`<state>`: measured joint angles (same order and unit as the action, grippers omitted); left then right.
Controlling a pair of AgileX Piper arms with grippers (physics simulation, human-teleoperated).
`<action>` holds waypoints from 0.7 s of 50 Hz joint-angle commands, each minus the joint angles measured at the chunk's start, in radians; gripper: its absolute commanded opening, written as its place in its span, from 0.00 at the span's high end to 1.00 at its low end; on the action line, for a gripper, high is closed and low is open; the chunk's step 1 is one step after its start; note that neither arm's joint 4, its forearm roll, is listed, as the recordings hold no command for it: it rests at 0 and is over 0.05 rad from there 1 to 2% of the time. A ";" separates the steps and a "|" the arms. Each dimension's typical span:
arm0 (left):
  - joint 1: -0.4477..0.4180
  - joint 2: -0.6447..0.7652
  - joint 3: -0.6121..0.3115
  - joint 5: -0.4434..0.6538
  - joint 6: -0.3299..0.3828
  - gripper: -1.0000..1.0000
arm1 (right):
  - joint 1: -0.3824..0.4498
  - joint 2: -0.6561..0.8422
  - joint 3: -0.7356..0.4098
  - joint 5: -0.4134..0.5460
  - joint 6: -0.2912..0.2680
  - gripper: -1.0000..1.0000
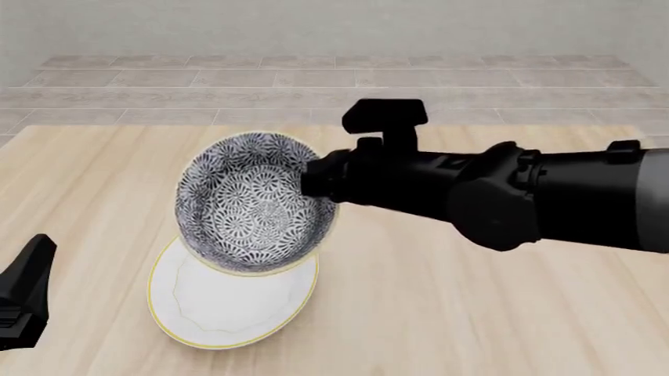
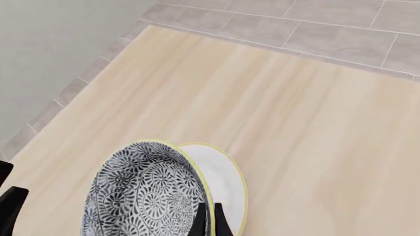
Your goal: Put the bowl on the plate.
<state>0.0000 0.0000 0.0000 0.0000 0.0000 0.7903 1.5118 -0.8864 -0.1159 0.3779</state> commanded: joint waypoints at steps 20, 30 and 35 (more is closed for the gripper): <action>0.000 0.000 0.000 0.000 0.000 0.00 | 0.011 0.073 -0.018 -0.046 0.027 1.00; 0.000 0.000 0.000 0.000 0.000 0.00 | 0.016 0.097 -0.019 -0.059 0.031 1.00; 0.000 0.000 0.000 0.000 0.000 0.00 | 0.015 0.111 -0.020 -0.067 0.032 1.00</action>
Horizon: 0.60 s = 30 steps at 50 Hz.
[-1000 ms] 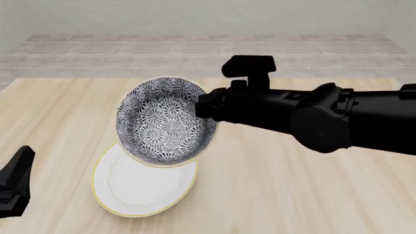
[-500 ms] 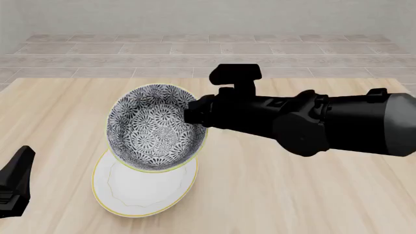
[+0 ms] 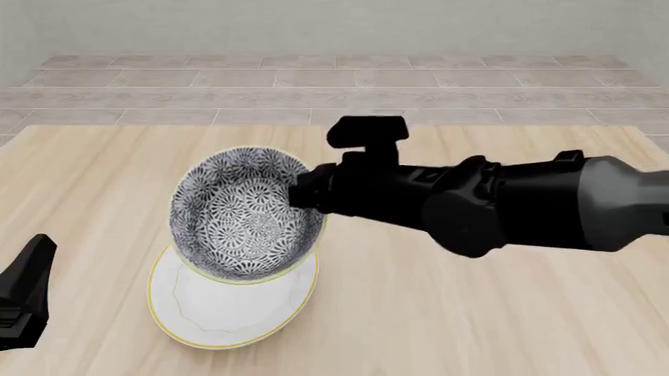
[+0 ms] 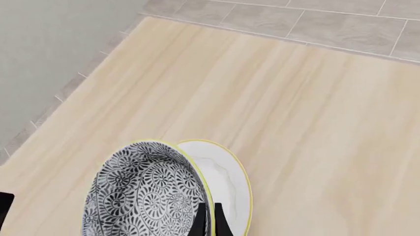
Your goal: Put the bowl on the plate.
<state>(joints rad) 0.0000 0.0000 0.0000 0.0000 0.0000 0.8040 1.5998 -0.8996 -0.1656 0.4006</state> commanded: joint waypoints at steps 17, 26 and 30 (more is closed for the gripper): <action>0.000 0.000 0.000 0.000 0.000 0.00 | 0.010 0.069 -0.003 -0.044 0.023 1.00; 0.000 0.000 0.000 0.000 0.000 0.00 | 0.015 0.087 -0.001 -0.053 0.024 1.00; 0.000 0.000 0.000 0.000 0.000 0.00 | 0.019 0.097 -0.002 -0.057 0.025 1.00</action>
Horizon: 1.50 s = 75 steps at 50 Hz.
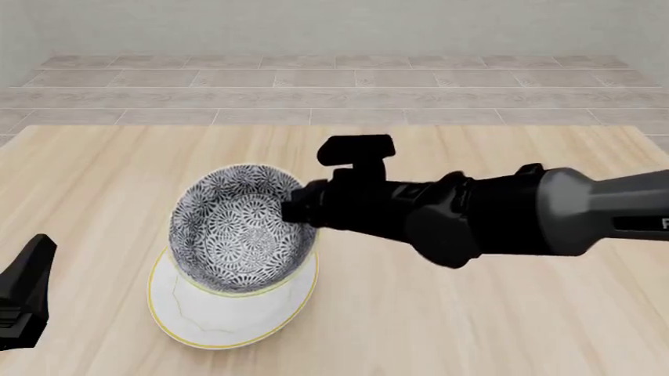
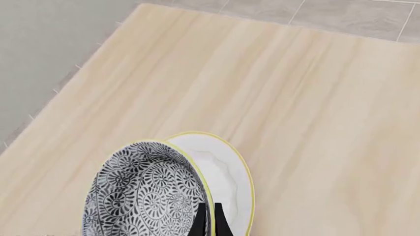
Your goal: Put the bowl on the plate.
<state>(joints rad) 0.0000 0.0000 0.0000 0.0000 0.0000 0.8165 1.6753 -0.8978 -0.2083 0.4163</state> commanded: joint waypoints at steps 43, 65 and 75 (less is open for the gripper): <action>0.000 0.000 0.000 0.000 0.000 0.00 | 0.021 0.078 -0.015 -0.040 0.009 1.00; 0.000 0.000 0.000 0.000 0.000 0.00 | 0.019 0.108 -0.033 -0.045 0.005 1.00; 0.000 0.000 0.000 0.000 0.000 0.00 | 0.019 0.124 -0.043 -0.044 0.004 1.00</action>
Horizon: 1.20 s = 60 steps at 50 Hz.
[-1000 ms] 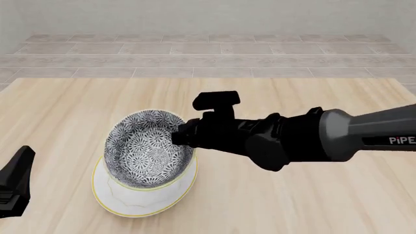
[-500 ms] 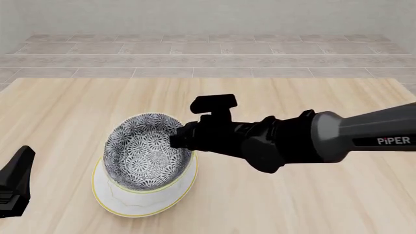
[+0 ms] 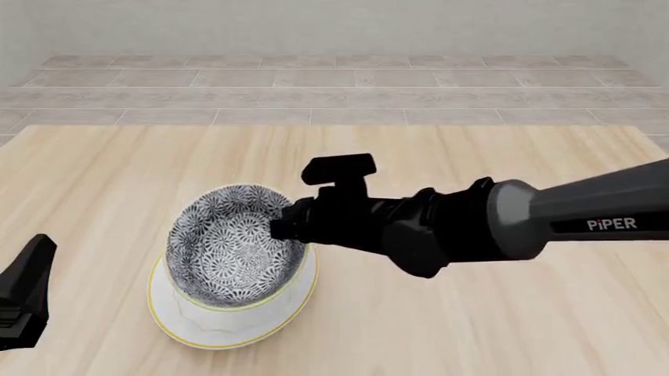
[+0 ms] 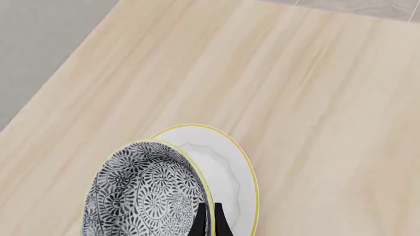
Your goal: Put the bowl on the plate.
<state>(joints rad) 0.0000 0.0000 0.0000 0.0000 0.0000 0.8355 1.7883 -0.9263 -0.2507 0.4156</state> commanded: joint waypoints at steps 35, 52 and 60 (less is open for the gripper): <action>0.000 0.000 0.000 0.000 0.000 0.00 | 0.006 0.045 -0.026 -0.012 0.007 1.00; 0.000 0.000 0.000 0.000 0.000 0.00 | 0.006 0.059 -0.031 -0.014 0.004 1.00; 0.000 0.000 0.000 0.000 0.000 0.00 | 0.008 0.069 -0.032 -0.020 0.004 1.00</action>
<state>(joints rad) 0.0000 0.0000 0.0000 0.0000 0.0000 0.8426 1.8503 -0.9519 -0.2643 0.4143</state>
